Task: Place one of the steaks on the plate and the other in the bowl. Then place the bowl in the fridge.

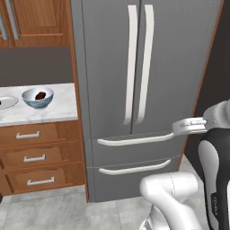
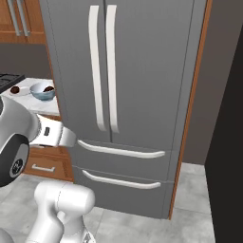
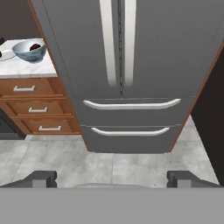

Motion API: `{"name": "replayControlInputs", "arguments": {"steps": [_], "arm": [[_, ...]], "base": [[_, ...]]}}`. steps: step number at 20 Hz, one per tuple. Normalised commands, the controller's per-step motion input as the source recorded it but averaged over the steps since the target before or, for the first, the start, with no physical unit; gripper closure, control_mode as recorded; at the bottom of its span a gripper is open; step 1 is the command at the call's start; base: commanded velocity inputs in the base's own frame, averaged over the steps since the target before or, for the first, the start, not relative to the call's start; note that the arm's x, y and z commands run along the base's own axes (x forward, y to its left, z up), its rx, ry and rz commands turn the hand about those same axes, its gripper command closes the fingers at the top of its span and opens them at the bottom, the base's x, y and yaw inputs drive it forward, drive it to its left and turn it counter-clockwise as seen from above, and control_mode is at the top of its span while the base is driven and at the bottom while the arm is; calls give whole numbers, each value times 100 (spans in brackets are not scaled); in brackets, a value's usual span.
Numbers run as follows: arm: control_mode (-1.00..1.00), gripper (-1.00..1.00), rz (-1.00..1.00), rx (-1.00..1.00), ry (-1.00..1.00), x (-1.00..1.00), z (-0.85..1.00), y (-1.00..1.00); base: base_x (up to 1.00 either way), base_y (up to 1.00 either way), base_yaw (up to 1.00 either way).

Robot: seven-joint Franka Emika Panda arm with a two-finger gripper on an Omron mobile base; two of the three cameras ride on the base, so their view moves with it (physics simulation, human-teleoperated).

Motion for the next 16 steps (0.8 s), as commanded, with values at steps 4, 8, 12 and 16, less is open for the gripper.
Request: {"name": "replayControlInputs", "arguments": {"steps": [4, 8, 12, 16], "arm": [[100, -100, 0, 0, 0, 0, 0, 0], [100, -100, 0, 0, 0, 0, 0, 0], [100, -100, 0, 0, 0, 0, 0, 0], [-100, -100, -1, 0, -2, 52, 0, -1]], "base": [[0, -6, -6], [0, -1, -11], [0, -2, -8], [0, 0, 0]]}}
